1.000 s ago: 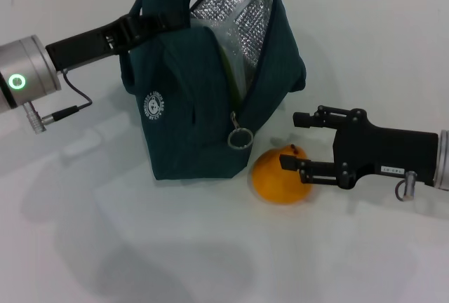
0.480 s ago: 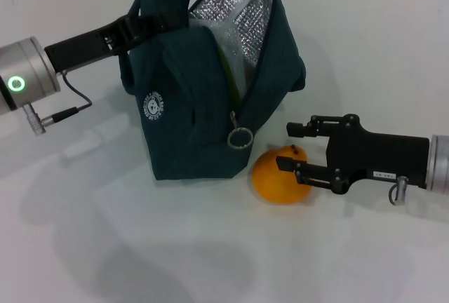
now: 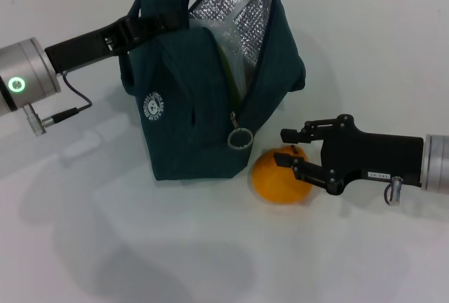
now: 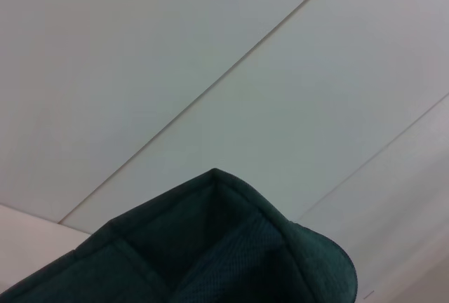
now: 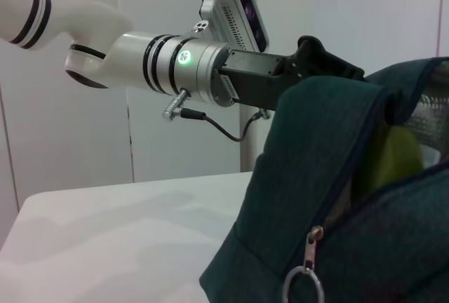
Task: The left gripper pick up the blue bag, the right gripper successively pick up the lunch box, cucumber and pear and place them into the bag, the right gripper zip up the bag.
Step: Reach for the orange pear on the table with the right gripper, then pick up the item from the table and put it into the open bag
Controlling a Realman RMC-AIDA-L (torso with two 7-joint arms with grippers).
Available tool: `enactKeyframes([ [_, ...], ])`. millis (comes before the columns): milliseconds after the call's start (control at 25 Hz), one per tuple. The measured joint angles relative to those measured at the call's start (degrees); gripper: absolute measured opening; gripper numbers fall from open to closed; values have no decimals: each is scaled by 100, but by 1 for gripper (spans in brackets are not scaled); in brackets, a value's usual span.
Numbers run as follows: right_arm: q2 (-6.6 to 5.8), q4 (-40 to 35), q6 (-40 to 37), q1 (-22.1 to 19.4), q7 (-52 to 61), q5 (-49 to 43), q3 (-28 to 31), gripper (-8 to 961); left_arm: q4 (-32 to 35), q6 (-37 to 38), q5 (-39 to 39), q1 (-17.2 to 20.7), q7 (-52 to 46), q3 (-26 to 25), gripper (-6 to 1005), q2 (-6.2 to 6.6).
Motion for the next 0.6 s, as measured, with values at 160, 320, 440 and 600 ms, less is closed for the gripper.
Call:
enactKeyframes([
  [160,0,-2,10,0,-53,2,0,368,1,0,0,3,-1,0,59,0],
  [320,2,-2,61,0,-110,3,-64,310,1,0,0,9,-2,0,59,0],
  [440,8,-6,119,-1,-132,22,-81,171,1,0,0,14,-2,0,59,0],
  [600,7,-8,140,-24,-143,136,-65,32,1,0,0,20,-2,0,59,0],
])
